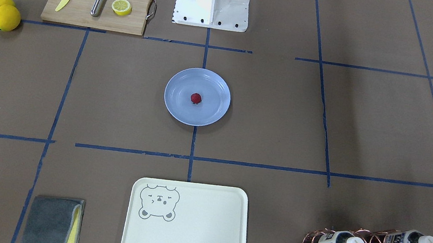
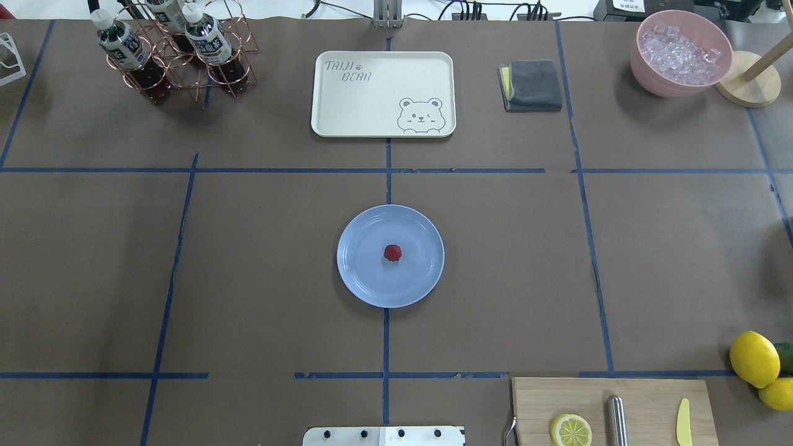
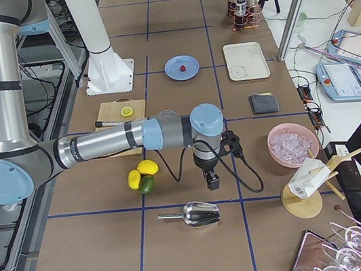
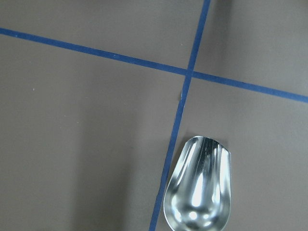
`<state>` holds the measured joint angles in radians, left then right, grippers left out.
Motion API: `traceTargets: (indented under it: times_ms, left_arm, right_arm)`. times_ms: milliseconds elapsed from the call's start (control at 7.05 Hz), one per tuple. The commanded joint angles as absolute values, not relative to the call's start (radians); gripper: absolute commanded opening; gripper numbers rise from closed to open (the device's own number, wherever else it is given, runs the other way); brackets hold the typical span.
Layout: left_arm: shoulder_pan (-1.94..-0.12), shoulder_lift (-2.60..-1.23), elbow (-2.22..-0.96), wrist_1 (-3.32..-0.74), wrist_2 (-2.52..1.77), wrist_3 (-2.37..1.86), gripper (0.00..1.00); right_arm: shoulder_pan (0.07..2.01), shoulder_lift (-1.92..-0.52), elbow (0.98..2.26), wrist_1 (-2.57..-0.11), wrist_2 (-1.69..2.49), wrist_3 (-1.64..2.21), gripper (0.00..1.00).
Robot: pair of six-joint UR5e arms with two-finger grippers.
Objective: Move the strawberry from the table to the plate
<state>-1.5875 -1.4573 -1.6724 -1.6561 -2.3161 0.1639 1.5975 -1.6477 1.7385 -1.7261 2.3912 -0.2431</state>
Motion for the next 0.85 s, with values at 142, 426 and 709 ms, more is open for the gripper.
traceTargets:
  times_ms: [142, 426, 709]
  left_arm:
    - [-1.586, -1.462, -1.672, -1.655, -2.318, 0.156, 1.0]
    - [-1.586, -1.463, -1.672, -1.657, -2.318, 0.155, 1.0]
    - [-1.586, -1.463, -1.675, -1.658, -2.318, 0.152, 1.0]
  right_arm:
    - [1.652, -1.648, 1.651, -1.724, 2.491, -0.245, 1.0]
    - [1.661, -1.641, 1.658, -1.723, 2.41, -0.244, 1.0]
    - [1.661, -1.641, 1.658, -1.723, 2.408, -0.221, 1.0]
